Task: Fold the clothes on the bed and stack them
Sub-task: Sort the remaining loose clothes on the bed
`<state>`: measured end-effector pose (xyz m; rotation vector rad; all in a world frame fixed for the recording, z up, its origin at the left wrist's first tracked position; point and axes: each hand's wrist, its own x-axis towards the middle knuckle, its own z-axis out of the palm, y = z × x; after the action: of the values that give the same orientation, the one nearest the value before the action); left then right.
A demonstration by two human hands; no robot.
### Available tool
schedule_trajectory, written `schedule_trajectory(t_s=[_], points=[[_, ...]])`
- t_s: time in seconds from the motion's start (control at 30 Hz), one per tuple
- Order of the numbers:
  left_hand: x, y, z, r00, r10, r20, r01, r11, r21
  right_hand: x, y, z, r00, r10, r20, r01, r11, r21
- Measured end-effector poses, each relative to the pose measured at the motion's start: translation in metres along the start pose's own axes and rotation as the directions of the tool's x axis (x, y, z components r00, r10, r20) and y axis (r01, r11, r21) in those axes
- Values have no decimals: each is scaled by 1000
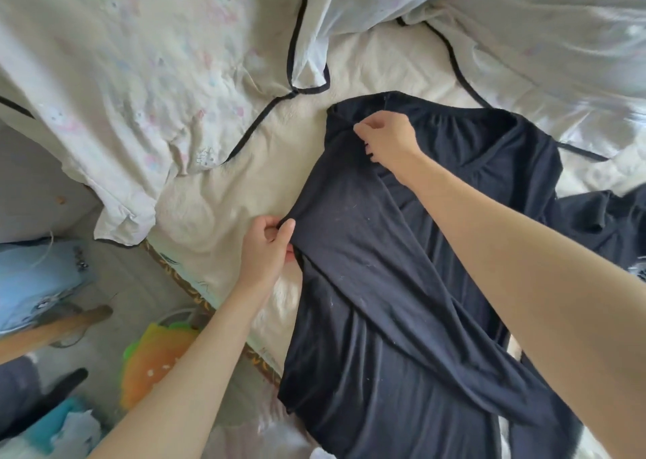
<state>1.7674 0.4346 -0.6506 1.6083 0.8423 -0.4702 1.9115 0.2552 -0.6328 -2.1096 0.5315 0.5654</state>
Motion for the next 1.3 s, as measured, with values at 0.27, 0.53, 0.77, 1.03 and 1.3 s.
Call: schedule_trajectory(t_s=[0.27,0.53,0.77,1.03,1.3], points=[[-31,-27,2,989,-58,139,37,989,145,-94,99,-36,987,-12,-159,0,997,-74],[-77,-84,-19,996,-15,-85,48,911,409,-193,241,-66,973,198,117,-132,898,-419],[-87,-76,-4,968,169,-187,-56,867,496,-225,283,-94,979,200,44,-156,865,-477],[-160,-93,111,987,-130,-91,152,943,295,-242,302,-113,971,239,-29,-240,955,-177],[-142,-81,144,912,-342,-226,335,940,-69,-262,308,-124,940,321,-118,-258,892,370]])
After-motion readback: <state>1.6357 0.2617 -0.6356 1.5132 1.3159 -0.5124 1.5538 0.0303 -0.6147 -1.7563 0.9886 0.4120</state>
